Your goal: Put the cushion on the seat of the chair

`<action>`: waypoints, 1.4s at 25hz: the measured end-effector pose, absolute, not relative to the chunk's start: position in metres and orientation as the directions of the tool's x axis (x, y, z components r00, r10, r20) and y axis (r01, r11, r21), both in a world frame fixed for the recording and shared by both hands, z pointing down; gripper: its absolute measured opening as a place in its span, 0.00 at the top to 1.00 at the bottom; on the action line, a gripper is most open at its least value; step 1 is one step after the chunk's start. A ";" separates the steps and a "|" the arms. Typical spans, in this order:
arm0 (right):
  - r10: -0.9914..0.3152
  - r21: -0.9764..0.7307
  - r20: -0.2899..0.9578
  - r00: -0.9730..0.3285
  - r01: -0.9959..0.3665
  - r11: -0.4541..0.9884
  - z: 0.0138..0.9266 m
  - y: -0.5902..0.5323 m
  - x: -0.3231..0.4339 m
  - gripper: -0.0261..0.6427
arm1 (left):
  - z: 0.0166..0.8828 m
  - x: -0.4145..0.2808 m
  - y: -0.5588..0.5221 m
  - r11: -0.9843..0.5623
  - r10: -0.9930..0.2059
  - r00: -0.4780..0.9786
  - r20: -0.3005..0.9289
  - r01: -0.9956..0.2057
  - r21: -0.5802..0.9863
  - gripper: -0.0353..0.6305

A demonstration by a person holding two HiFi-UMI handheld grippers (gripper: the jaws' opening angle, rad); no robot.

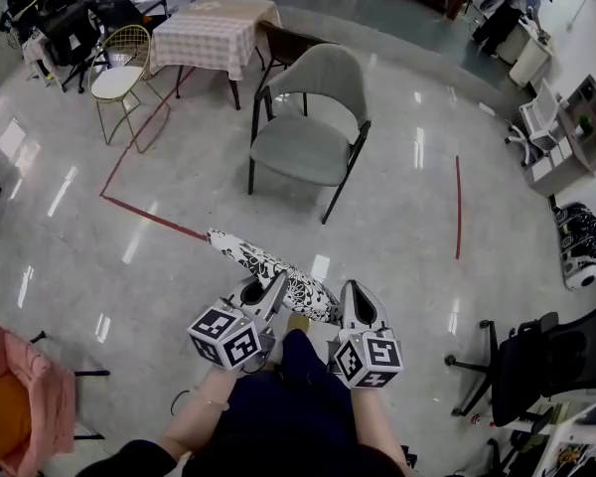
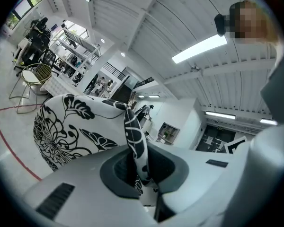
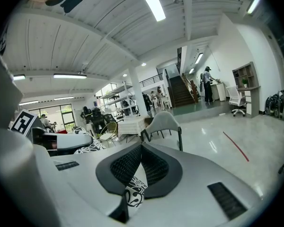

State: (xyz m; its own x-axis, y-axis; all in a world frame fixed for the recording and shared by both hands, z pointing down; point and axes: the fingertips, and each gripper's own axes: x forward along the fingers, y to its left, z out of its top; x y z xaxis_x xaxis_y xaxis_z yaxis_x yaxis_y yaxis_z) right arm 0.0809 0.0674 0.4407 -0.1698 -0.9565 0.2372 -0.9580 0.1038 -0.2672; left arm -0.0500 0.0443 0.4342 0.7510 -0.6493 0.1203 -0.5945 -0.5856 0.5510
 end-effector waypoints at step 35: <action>-0.912 -0.305 0.211 -0.351 -0.910 0.279 0.454 -0.110 0.138 0.94 | 0.448 0.011 -0.107 -0.458 -0.771 0.618 0.153 -0.705 0.541 0.91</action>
